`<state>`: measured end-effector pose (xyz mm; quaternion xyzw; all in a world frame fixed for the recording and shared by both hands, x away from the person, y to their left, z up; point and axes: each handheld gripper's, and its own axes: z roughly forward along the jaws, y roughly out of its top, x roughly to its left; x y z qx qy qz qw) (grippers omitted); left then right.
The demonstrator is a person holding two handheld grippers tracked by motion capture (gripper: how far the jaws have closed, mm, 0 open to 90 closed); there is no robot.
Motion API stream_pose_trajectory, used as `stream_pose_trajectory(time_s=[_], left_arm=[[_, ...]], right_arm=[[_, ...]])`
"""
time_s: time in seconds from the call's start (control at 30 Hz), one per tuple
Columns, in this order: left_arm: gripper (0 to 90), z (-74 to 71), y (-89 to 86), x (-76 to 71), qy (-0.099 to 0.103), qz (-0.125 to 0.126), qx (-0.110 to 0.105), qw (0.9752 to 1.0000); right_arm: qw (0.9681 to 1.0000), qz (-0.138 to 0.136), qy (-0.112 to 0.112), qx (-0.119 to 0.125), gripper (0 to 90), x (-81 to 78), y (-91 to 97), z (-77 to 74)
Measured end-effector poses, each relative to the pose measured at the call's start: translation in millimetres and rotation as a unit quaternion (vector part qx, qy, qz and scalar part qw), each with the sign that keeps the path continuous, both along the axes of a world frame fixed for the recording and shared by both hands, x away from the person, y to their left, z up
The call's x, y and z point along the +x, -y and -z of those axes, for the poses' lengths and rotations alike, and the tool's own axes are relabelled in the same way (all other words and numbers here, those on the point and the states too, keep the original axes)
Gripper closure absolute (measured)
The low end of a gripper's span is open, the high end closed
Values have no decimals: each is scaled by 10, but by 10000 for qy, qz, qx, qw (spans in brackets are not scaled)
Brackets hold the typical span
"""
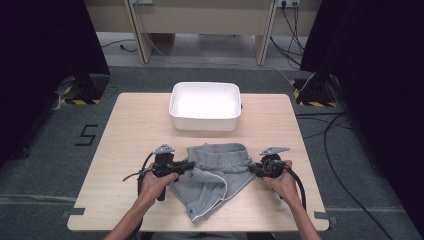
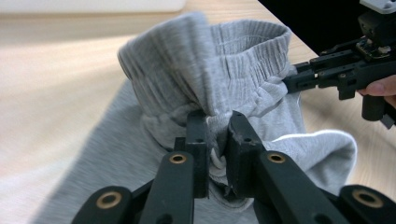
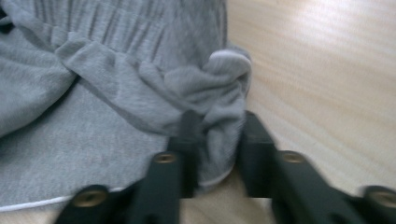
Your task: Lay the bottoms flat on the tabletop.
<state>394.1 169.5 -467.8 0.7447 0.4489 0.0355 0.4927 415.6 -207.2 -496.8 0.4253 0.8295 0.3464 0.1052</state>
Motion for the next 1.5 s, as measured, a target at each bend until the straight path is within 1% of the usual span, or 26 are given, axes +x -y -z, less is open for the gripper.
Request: stream_pose_trajectory(time_s=[0.03, 0.13, 0.2, 0.23, 0.33, 0.37, 0.43, 0.47, 0.5, 0.53, 0.57, 0.6, 0.63, 0.7, 0.77, 0.83, 0.9, 0.97, 1.03, 1.1, 1.13, 1.17, 1.23, 1.33, 1.43, 1.5], left_arm=[[813, -43, -49, 23, 22, -12, 23, 10000], [817, -153, -226, 117, 29, 41, 212, 9998], [819, -190, -347, 211, -56, 108, 368, 9992], [821, -191, -395, 264, -92, 76, 397, 9991], [823, -153, -455, 438, -218, 129, 671, 9974], [822, -133, -449, 497, -207, 156, 788, 9966], [820, -80, -405, 604, -136, 52, 942, 9954], [814, -51, -378, 650, -145, -37, 968, 9952], [784, -22, -348, 684, -148, -164, 946, 9953], [714, 1, -324, 707, -178, -287, 913, 9952], [636, 16, -307, 714, -220, -374, 827, 9956], [593, 23, -297, 693, -227, -453, 692, 9963], [549, 24, -297, 667, -239, -505, 639, 9964], [448, 13, -316, 565, -206, -609, 628, 9960], [401, -12, -346, 428, -97, -711, 611, 9955], [381, -23, -369, 269, -18, -749, 545, 9957], [367, -7, -356, 89, 7, -716, 510, 9961], [367, 35, -286, -88, 20, -562, 515, 9971], [366, 107, -187, -258, -53, -433, 343, 9985], [368, 192, -67, -400, -103, -236, 244, 9994], [370, 235, -6, -452, -110, -191, 194, 9996], [369, 274, 51, -488, -144, -114, 170, 9997], [368, 333, 145, -534, -200, -93, 17, 9998], [352, 376, 273, -565, -244, -3, 114, 9996], [329, 419, 372, -560, -299, -41, 100, 9995], [328, 442, 431, -544, -273, -66, 78, 9996]], right_arm=[[10000, -28, 36, -16, 815, -3, 11, -20], [9999, -107, 58, 25, 825, 3, 102, -130], [9999, -51, 104, 17, 827, 49, 199, -210], [9999, -41, 120, -49, 826, 89, 245, -240], [9998, -4, 59, -215, 827, 242, 345, -321], [9997, -12, 25, -235, 827, 297, 360, -347], [9994, -83, 66, -343, 825, 411, 355, -381], [9991, -105, 28, -407, 813, 463, 335, -380], [9989, -37, -57, -473, 779, 508, 305, -370], [9982, 97, -33, -594, 704, 547, 275, -359], [9970, 313, -22, -704, 619, 572, 247, -352], [9961, 496, -28, -733, 581, 581, 229, -350], [9960, 577, -9, -686, 543, 560, 215, -354], [9960, 643, 27, -627, 478, 489, 206, -369], [9964, 665, 155, -509, 449, 357, 206, -396], [9966, 691, 263, -374, 427, 194, 198, -405], [9966, 660, 381, -302, 421, 21, 177, -395], [9971, 564, 443, -251, 420, -142, 131, -360], [9980, 395, 347, -338, 414, -268, 58, -319], [9985, 318, 362, -264, 411, -376, 3, -272], [9989, 261, 306, -226, 410, -415, -15, -249], [9990, 251, 314, -190, 411, -450, -25, -228], [9990, 232, 306, -230, 410, -501, -23, -188], [9990, 238, 267, -263, 406, -544, -5, -144], [9991, 188, 233, -302, 399, -570, -20, -102], [9991, 180, 228, -305, 392, -573, -48, -78]])
